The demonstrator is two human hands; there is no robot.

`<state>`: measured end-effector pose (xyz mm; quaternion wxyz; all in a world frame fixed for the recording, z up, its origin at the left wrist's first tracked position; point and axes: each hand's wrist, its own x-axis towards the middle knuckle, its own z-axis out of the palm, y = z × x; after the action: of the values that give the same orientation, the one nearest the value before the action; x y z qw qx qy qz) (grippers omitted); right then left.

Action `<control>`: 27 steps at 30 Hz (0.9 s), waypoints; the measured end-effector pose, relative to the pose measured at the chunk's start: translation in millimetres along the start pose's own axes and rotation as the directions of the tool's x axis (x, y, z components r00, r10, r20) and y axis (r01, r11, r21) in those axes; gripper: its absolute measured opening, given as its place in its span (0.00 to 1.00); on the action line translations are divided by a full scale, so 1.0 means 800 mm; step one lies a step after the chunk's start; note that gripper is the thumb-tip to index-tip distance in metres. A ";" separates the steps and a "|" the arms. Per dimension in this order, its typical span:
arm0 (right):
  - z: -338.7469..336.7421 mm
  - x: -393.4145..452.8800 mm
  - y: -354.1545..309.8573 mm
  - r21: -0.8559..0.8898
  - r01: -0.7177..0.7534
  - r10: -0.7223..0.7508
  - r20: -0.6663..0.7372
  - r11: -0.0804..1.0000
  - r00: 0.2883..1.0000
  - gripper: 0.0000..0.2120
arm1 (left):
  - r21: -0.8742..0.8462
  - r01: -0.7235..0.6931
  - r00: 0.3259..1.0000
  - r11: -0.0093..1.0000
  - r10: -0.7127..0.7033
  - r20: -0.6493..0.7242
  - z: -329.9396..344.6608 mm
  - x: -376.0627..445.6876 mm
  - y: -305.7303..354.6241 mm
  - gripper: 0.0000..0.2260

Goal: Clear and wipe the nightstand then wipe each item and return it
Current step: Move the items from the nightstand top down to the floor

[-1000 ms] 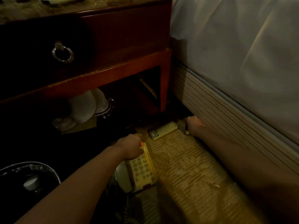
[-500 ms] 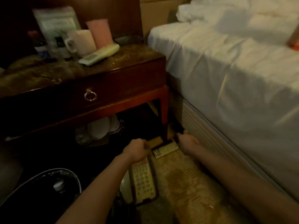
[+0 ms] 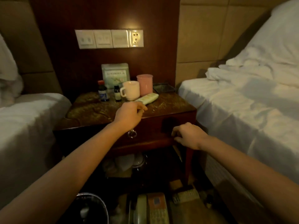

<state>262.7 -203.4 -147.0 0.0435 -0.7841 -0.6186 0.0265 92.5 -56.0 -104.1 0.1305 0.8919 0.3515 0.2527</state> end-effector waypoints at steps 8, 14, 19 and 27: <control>-0.092 0.082 -0.035 0.147 0.035 0.006 -0.270 0.988 0.963 0.06 | 0.367 0.127 0.964 0.922 -0.202 0.174 -0.006 0.113 -0.048 0.36; -0.112 0.119 -0.045 0.106 0.017 0.010 -0.241 0.994 0.970 0.08 | 0.343 0.105 0.958 0.933 -0.188 0.216 0.010 0.138 -0.073 0.26; -0.108 0.145 -0.064 0.045 -0.030 0.039 -0.205 0.999 0.978 0.09 | 0.241 0.147 0.978 0.959 -0.177 0.108 0.003 0.132 -0.089 0.23; -0.121 0.219 -0.095 0.138 -0.161 0.192 -0.264 0.977 0.945 0.11 | -0.434 0.334 0.932 0.837 -0.362 0.018 -0.061 0.082 -0.153 0.17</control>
<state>239.5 -18.8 -41.3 0.1714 -0.8286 -0.5311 -0.0438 38.1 80.2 -90.2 0.3561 0.7534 0.4474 0.3246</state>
